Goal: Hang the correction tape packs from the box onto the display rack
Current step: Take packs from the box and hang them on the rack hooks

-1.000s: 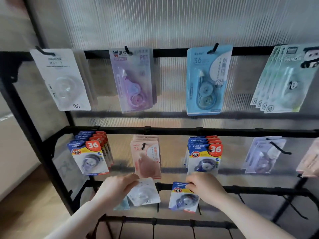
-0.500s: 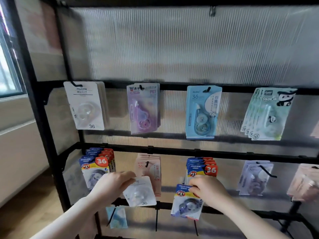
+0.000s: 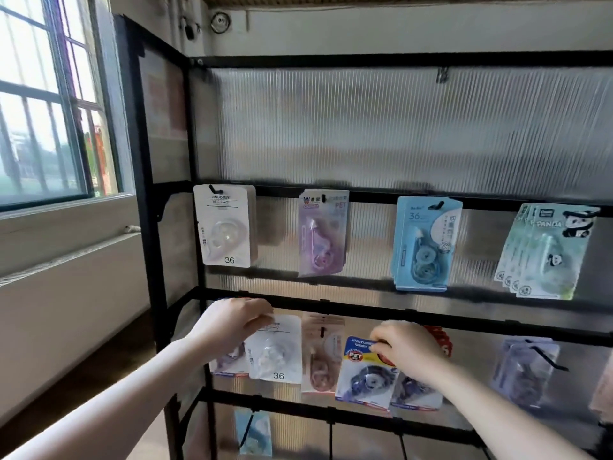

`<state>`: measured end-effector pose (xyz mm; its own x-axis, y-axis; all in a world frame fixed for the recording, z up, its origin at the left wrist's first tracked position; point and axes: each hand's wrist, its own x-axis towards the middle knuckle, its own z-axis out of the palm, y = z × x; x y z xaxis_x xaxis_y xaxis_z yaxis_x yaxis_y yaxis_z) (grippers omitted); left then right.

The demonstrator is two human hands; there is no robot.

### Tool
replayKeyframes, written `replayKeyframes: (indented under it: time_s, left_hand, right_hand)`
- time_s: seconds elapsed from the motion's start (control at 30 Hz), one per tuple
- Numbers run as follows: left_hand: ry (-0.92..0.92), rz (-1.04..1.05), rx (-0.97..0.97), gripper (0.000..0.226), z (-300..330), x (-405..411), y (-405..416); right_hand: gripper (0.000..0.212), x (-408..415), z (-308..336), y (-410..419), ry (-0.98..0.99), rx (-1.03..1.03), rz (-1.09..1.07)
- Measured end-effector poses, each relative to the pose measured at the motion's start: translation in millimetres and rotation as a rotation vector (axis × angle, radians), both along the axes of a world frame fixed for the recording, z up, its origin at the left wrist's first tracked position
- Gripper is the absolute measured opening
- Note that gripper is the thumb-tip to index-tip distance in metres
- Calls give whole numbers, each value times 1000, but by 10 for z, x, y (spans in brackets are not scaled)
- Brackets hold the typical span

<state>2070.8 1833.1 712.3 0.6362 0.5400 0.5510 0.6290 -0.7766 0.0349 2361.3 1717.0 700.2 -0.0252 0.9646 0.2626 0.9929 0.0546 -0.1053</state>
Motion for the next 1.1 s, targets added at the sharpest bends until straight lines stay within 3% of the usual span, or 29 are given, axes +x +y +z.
replayKeyframes:
  time_s: [0.1, 0.33, 0.5, 0.73, 0.83, 1.0, 1.1]
  left_hand:
    - [8, 29, -2, 22, 141, -96, -10]
    - [3, 72, 4, 20, 358, -288, 36]
    - [-50, 42, 53, 55, 416, -386, 142]
    - [-102, -3, 84, 64, 487, -455, 264]
    - [-138, -1, 131, 54, 573, -467, 257]
    - [-310, 20, 119, 16, 791, -484, 282]
    - [-368, 14, 88, 11, 950, -483, 333]
  right_hand:
    - [21, -102, 110, 42, -17, 12, 2]
    - [19, -337, 279, 126, -20, 25, -10]
    - [19, -427, 331, 175, -21, 31, -16]
    - [21, -481, 400, 250, -47, 54, -9]
    - [20, -467, 418, 290, -46, 54, -14]
    - [21, -460, 450, 355, -40, 46, -20]
    - [24, -491, 466, 384, -59, 49, -15]
